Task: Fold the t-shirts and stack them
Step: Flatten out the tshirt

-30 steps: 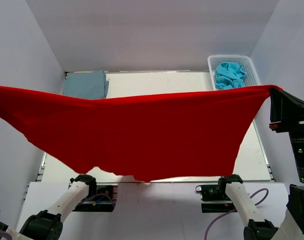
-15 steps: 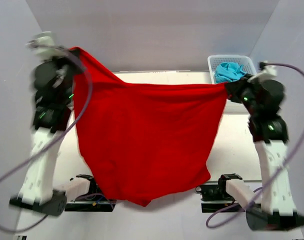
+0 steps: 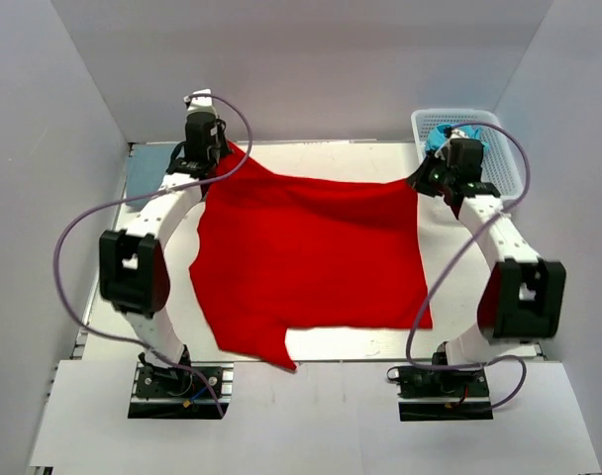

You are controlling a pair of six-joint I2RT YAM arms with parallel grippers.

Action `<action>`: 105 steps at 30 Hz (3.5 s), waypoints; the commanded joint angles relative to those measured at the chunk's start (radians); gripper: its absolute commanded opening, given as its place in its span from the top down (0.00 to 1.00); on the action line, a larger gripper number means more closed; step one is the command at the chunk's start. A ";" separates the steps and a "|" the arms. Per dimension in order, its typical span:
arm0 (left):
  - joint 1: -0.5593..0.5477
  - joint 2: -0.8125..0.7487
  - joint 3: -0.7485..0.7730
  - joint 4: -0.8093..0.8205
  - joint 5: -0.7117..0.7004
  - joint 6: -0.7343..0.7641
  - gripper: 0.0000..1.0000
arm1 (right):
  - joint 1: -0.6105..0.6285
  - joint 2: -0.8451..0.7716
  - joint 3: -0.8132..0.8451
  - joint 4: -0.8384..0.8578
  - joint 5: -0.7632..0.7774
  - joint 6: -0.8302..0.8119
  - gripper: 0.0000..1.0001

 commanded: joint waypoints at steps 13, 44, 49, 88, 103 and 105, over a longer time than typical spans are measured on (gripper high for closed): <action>0.080 0.725 0.720 0.190 0.056 -0.083 0.16 | 0.002 0.817 0.872 0.071 0.114 -0.070 0.78; 0.036 -0.569 -0.600 -0.430 0.525 -0.319 0.00 | 0.066 -0.398 -0.438 -0.003 -0.006 0.042 0.10; 0.027 -0.603 -0.761 -0.304 0.552 -0.330 0.00 | 0.076 -0.388 -0.575 0.043 -0.049 0.044 0.10; 0.048 -0.498 -0.378 -0.709 0.244 -0.385 0.00 | 0.651 -0.239 -0.233 -0.196 0.010 -0.347 0.10; 0.068 -0.930 -0.573 -1.069 -0.028 -0.507 0.00 | 1.217 0.221 -0.054 0.058 0.284 -0.485 0.12; 0.068 -0.917 -0.585 -1.069 -0.014 -0.490 0.00 | 1.235 0.290 -0.038 0.062 0.325 -0.491 0.20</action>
